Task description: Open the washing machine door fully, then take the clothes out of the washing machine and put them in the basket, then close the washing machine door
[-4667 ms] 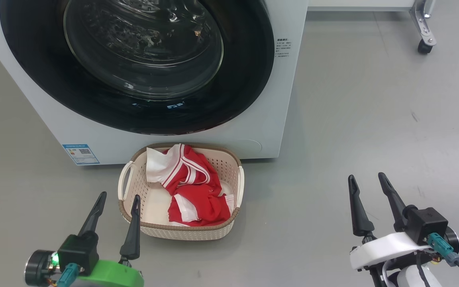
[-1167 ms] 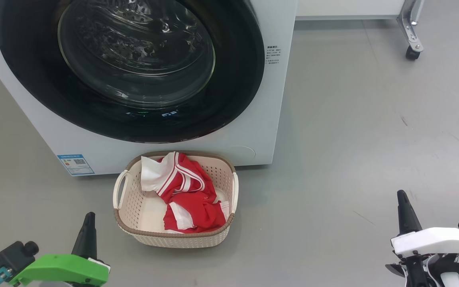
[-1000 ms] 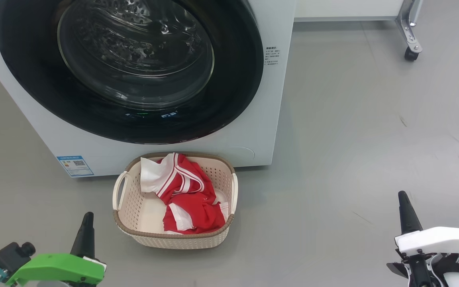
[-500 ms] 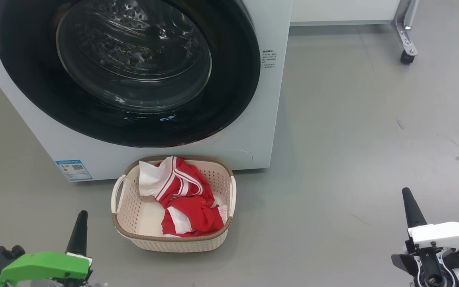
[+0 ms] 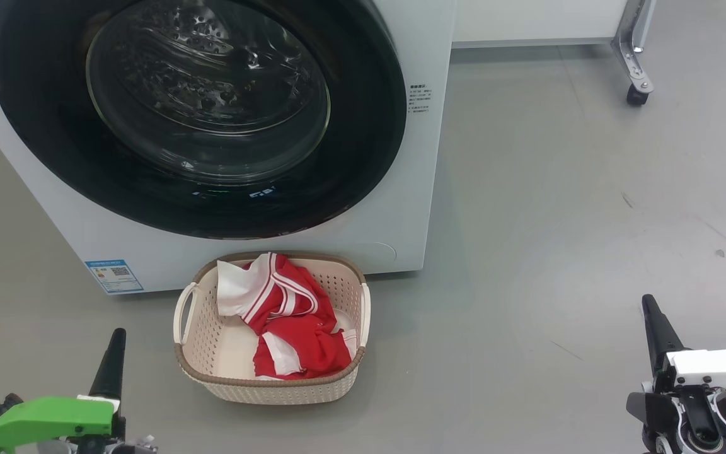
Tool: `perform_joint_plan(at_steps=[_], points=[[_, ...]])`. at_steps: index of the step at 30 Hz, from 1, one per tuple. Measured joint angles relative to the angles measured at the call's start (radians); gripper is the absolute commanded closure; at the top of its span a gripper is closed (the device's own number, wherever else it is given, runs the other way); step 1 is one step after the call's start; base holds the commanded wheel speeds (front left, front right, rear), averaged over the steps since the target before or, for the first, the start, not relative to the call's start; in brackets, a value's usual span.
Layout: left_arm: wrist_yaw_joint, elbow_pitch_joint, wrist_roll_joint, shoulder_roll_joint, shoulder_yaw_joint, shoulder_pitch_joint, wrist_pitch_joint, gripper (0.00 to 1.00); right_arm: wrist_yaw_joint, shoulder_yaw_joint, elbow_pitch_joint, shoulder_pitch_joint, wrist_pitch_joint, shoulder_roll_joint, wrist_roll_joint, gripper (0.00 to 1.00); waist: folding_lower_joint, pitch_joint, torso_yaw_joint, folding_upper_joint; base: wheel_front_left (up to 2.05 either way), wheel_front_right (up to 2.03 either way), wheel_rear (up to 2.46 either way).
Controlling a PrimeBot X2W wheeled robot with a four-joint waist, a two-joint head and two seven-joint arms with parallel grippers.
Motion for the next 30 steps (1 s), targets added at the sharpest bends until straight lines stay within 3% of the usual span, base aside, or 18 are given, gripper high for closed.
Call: perform_joint_plan(at_steps=[9, 30], points=[[-0.021, 0.024, -0.121, -0.001, 0.022, -0.011, 0.018, 1.00, 0.014, -0.021, 0.023, -0.020, 0.022, -0.004, 0.120, 1.00, 0.0000, -0.008, -0.005, 0.0000, 0.00, 0.00, 0.00], [-0.022, 0.035, -0.126, -0.001, 0.028, -0.023, 0.021, 1.00, 0.017, -0.024, 0.036, -0.024, 0.023, -0.004, 0.125, 1.00, 0.0000, -0.009, -0.005, 0.0000, 0.00, 0.00, 0.00]])
